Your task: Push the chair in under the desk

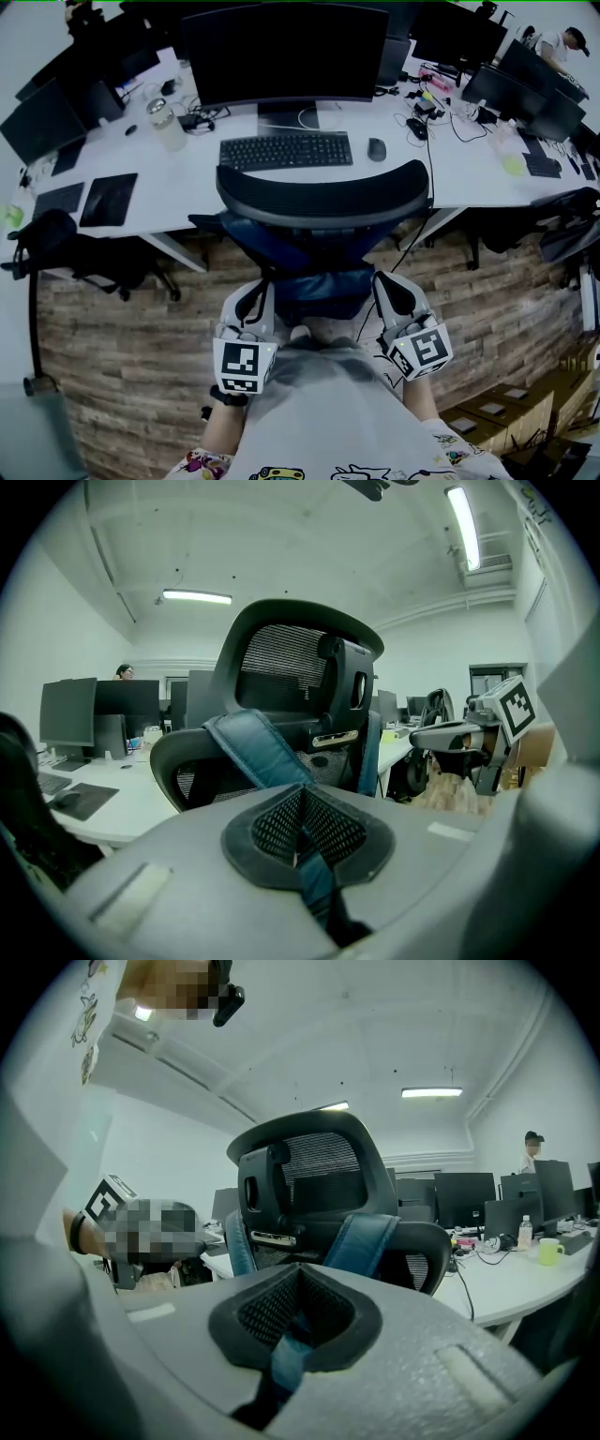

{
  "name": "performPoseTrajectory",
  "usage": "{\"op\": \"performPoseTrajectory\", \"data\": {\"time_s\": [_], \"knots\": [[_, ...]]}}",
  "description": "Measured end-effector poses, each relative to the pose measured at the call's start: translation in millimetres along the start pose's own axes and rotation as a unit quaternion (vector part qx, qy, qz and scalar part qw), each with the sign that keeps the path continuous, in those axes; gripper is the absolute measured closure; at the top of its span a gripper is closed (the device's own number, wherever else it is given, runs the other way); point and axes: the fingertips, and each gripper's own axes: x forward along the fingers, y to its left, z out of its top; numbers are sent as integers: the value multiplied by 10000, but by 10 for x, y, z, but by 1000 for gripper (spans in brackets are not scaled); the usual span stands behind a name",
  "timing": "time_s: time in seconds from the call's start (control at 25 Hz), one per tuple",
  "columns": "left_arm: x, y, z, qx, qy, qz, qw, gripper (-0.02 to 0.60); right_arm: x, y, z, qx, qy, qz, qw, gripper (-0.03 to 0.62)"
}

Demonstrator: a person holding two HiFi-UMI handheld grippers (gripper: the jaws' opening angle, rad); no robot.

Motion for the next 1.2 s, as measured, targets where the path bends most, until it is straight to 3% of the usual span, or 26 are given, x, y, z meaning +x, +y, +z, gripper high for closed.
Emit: {"op": "performPoseTrajectory", "data": {"time_s": [1.2], "knots": [[-11, 70, 88, 73, -131, 87, 9998, 571, 56, -31, 53, 45, -105, -40, 9999, 592]]}}
